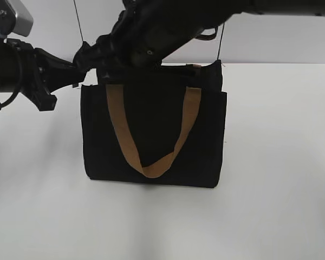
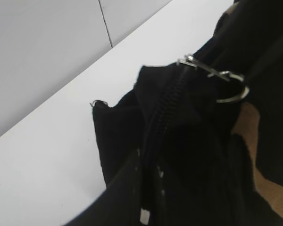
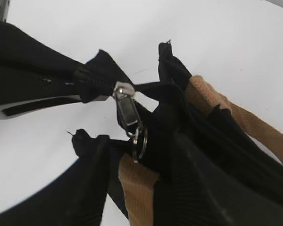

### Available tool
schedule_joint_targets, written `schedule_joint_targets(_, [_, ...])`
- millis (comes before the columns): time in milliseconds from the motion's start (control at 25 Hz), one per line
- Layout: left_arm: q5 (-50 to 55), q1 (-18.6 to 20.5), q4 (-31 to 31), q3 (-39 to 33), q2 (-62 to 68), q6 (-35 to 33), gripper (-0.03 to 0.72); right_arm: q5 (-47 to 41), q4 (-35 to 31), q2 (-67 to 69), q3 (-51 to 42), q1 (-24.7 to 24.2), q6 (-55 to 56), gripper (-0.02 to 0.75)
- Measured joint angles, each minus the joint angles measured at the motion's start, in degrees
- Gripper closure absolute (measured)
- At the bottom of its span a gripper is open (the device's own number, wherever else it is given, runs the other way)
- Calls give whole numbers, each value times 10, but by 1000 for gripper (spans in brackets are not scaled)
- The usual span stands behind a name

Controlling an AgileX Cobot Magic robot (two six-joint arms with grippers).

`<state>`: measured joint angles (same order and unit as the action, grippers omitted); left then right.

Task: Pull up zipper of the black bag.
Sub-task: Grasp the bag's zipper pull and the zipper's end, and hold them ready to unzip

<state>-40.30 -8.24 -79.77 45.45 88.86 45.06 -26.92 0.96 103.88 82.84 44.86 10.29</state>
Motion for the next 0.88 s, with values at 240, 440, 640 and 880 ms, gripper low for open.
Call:
schedule_joint_targets(240, [0,0,0,0,0,0,692,35,6,26,1,0,-2,552])
schedule_joint_targets(440, [0,0,0,0,0,0,692,37,12,33,10,0,-13,745])
schedule_joint_targets(640, [8,0,0,0,0,0,692,30,14,30,12,0,-41,752])
schedule_joint_targets(880, [52,0,-11,0,-15,1,692,18,11,30,13,0,-99,752])
